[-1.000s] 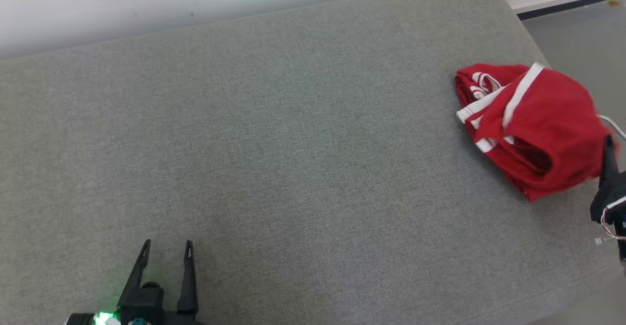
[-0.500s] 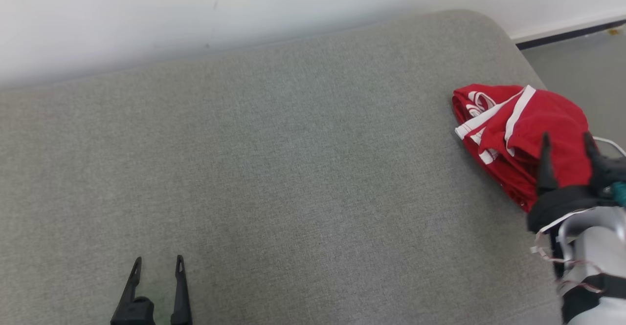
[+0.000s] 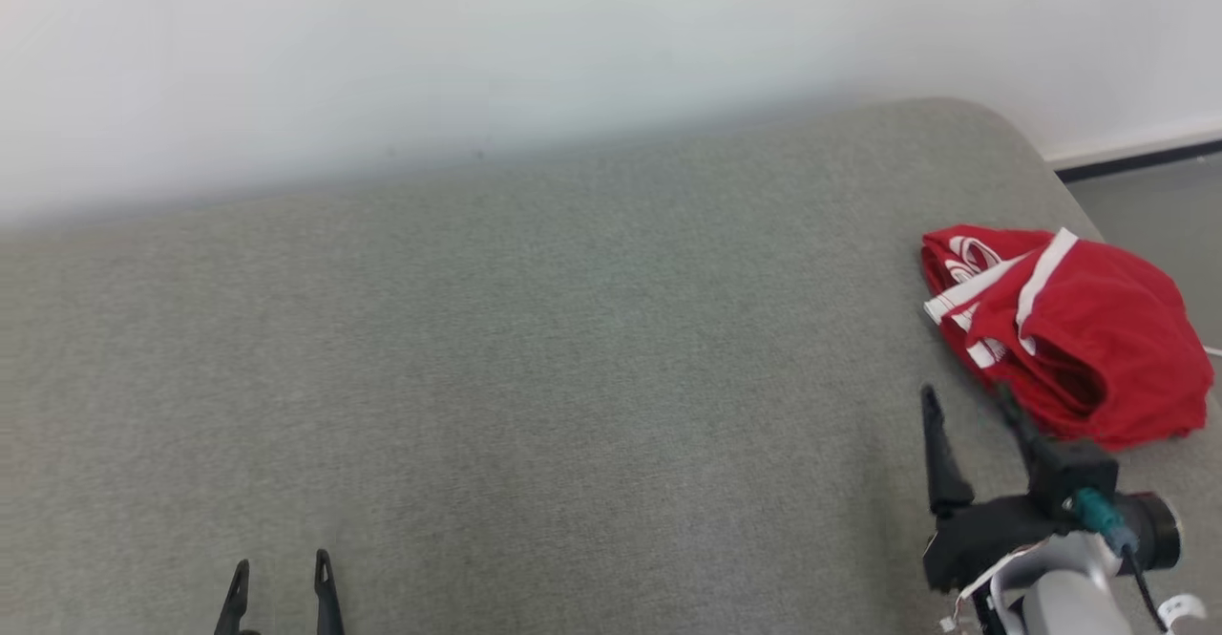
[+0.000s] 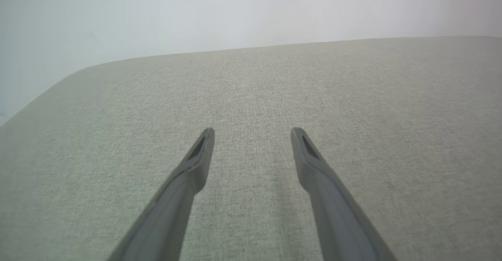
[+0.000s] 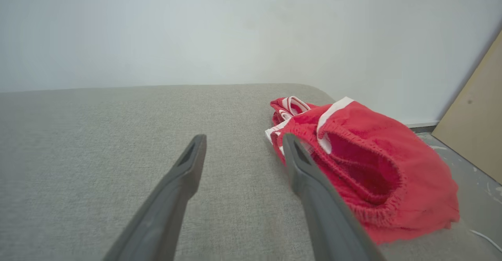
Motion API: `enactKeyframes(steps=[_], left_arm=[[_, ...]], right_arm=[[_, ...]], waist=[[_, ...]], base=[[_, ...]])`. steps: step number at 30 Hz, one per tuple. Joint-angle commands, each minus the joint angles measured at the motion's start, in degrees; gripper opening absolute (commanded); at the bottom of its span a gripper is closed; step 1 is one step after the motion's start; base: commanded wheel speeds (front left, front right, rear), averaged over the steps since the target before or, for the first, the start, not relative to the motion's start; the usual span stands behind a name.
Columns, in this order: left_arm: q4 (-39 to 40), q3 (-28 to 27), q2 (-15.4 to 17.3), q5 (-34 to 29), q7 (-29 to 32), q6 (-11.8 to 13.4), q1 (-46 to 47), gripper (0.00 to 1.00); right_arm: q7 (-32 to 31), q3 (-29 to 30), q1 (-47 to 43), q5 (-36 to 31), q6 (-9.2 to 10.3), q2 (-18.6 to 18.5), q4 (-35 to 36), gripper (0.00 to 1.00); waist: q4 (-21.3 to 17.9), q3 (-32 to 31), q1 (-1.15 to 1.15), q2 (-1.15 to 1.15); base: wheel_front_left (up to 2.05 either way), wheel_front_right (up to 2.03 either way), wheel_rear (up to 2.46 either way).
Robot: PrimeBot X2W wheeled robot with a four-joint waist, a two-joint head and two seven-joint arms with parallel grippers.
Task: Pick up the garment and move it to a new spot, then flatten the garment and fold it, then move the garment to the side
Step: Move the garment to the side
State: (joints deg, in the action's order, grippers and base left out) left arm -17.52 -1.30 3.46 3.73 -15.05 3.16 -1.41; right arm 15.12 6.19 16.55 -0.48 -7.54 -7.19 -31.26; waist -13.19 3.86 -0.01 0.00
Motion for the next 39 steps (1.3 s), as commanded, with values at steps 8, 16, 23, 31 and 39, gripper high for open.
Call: enactKeyframes(steps=[8,16,23,31,39], left_arm=[[0.6,-0.8,-0.5,0.8,-0.2,-1.0,-2.2,1.00],[0.6,-1.7,-0.5,0.6,-0.2,-2.1,-3.1,1.00],[0.2,-1.9,-0.6,0.5,-0.2,-3.1,-3.3,1.00],[-0.1,-1.4,-0.6,2.1,-0.2,-3.6,-3.9,1.00],[0.5,-0.6,-0.6,3.4,-0.2,-3.3,-3.9,1.00]], right_arm=[[0.0,-2.8,-5.6,1.3,0.15,1.5,3.1,1.00],[0.0,-6.0,-8.5,2.0,0.15,2.8,5.5,1.00],[0.0,-8.4,-9.5,2.1,0.15,3.8,6.6,1.00],[0.0,-7.7,-10.2,1.4,0.15,4.2,7.9,1.00],[0.0,-7.3,-10.8,0.5,0.15,4.3,7.3,1.00]], waist=[[5.1,-3.2,0.01,0.00],[6.9,-4.6,0.01,0.00],[8.8,-6.0,0.01,0.00],[10.1,-6.9,0.01,0.00],[10.6,-6.3,0.01,0.00]], base=[[0.00,0.00,0.00],[0.00,0.00,0.00],[0.00,0.00,0.00],[0.00,0.00,0.00],[0.00,0.00,0.00]])
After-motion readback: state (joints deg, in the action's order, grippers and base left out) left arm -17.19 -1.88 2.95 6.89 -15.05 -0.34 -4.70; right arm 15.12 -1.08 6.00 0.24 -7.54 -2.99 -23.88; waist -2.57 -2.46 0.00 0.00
